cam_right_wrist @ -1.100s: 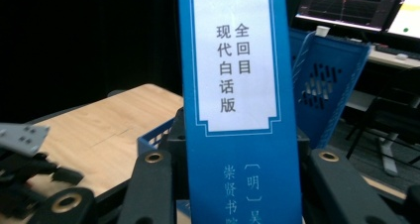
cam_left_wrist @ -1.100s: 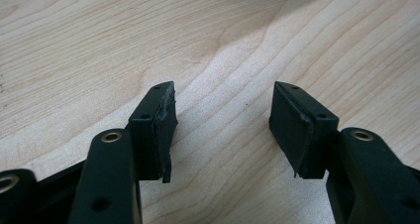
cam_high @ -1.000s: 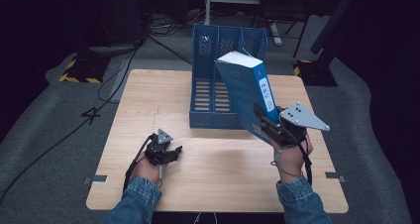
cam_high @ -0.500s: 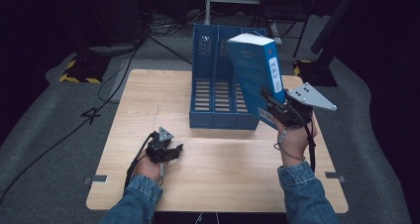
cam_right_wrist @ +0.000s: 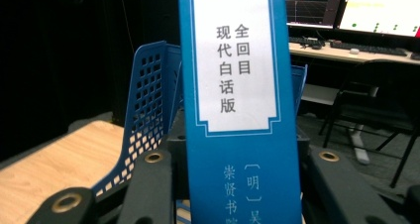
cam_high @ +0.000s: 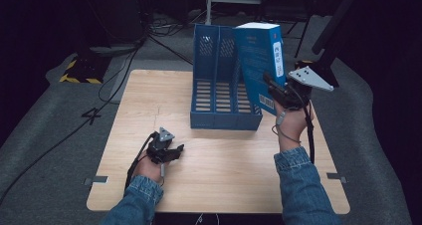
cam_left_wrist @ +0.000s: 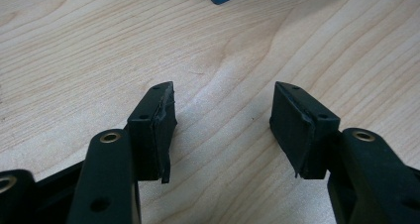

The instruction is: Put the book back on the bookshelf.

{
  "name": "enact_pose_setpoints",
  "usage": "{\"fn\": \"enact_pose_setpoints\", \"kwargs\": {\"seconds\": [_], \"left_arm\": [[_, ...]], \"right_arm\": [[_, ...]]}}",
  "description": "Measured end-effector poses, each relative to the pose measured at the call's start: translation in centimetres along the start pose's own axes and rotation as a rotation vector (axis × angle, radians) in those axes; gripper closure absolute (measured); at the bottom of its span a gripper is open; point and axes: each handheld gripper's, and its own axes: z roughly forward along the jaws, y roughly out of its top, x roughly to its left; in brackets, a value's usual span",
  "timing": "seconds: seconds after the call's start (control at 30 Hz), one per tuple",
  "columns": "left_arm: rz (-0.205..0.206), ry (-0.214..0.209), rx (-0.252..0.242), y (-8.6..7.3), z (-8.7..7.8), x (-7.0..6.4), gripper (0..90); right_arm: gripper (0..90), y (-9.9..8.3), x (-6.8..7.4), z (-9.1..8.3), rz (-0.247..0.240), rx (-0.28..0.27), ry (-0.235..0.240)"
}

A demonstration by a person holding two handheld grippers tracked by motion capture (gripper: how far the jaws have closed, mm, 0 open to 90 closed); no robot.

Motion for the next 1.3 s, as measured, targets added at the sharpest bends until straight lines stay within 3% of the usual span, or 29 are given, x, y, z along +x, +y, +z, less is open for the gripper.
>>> {"fn": "enact_pose_setpoints", "kwargs": {"seconds": [0.07,0.47,0.6,0.63,0.83,1.1,1.3], "left_arm": [[-0.005,-0.001,-0.001,0.0,0.0,0.0,43.4],[0.0,-0.003,-0.001,0.0,0.0,0.0,43.4],[0.0,0.001,-0.002,0.0,0.0,-0.1,43.4],[0.011,0.003,0.001,0.0,0.0,-0.1,43.4],[0.012,0.002,0.002,0.0,0.0,-0.1,43.4],[0.014,0.002,0.001,0.0,0.0,-0.1,43.4],[0.01,0.001,0.002,0.0,0.0,-0.1,43.4]], "right_arm": [[62.4,0.1,-0.3,0.4,0.023,-0.007,-0.001],[62.4,0.2,-1.7,2.3,0.036,0.019,-0.067],[62.3,-0.2,-2.3,3.1,0.084,0.036,-0.076],[62.4,-0.3,-2.5,3.5,0.096,0.055,-0.098],[62.3,-0.7,-2.9,4.1,0.124,0.072,-0.112],[62.3,-0.8,-2.2,5.6,0.128,0.09,-0.108],[62.2,-1.3,-1.4,7.1,0.098,0.106,-0.135]]}}
